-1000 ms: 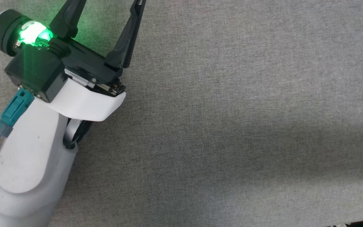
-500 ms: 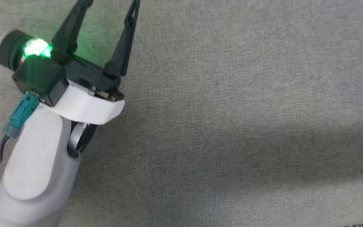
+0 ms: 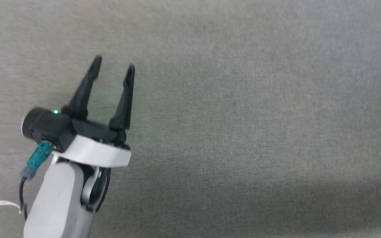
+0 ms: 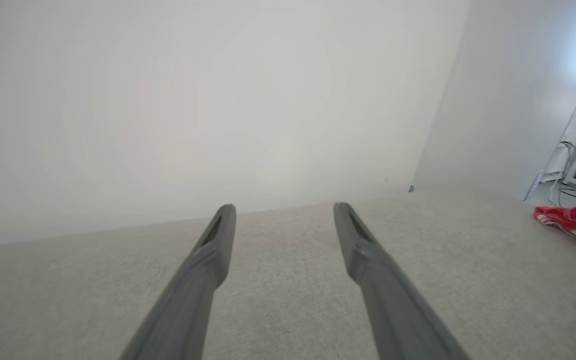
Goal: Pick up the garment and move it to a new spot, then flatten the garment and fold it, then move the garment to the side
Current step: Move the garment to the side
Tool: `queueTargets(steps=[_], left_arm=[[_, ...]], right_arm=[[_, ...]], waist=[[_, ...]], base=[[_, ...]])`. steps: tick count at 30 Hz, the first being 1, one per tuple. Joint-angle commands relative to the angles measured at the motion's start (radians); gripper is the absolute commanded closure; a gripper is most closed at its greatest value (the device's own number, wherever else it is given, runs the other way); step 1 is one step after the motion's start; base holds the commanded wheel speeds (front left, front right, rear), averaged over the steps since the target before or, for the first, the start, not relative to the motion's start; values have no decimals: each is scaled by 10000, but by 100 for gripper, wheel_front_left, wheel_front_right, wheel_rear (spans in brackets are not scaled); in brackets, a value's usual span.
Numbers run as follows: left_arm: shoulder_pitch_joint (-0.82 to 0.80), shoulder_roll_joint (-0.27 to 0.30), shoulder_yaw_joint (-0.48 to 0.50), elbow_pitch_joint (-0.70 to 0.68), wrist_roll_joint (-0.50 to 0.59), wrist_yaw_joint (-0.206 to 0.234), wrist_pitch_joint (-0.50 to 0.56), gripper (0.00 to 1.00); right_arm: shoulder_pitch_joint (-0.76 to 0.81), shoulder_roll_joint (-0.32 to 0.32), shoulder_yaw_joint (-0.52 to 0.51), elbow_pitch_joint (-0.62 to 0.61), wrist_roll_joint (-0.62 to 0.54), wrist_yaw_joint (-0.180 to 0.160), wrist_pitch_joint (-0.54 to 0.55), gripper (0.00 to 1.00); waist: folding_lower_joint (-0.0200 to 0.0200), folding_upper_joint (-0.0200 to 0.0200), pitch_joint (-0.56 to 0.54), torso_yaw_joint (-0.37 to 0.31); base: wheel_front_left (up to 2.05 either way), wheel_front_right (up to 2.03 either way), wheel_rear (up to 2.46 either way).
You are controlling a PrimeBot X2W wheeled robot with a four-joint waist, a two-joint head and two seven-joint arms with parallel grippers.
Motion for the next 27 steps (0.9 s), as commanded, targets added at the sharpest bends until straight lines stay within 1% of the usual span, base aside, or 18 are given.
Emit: queueTargets(steps=[1, 6, 12, 19, 24, 25, 27], left_arm=[[359, -64, 116, 89, -10, 27, -19, 0], [1356, -229, 516, 497, -146, 27, -19, 0], [2274, -353, 1099, 872, -312, 27, -17, 0], [3102, -452, 1465, 1386, -467, 27, -19, 0], [3584, -411, 1573, 1483, -460, 27, -19, 0], [3584, -411, 1573, 1483, -460, 27, -19, 0], [3769, -390, 1605, 1481, -455, 27, -19, 0]], right_arm=[[311, 157, 75, -214, 100, -6, -65, 0], [1286, 824, 457, -1110, 409, -6, -418, 0], [2370, 1587, 766, -1982, 517, -6, -896, 0], [3473, 2520, 381, -2620, 101, -6, -1783, 0], [4336, 3154, -326, -3160, -211, -6, -2009, 0], [4336, 3154, -326, -3160, -211, -6, -2009, 0], [4738, 3380, -609, -3435, -370, -6, -2042, 0]], waist=[[0, 0, -808, 467], [0, 0, -1644, 806], [0, 0, -2345, 1259], [0, 0, -3153, 1676], [0, 0, -3582, 1820], [0, 0, -3582, 1820], [0, 0, -3780, 1844]], base=[[0, 0, 0], [0, 0, 0], [0, 0, 0], [0, 0, 0], [0, 0, 0], [0, 0, 0], [0, 0, 0]])
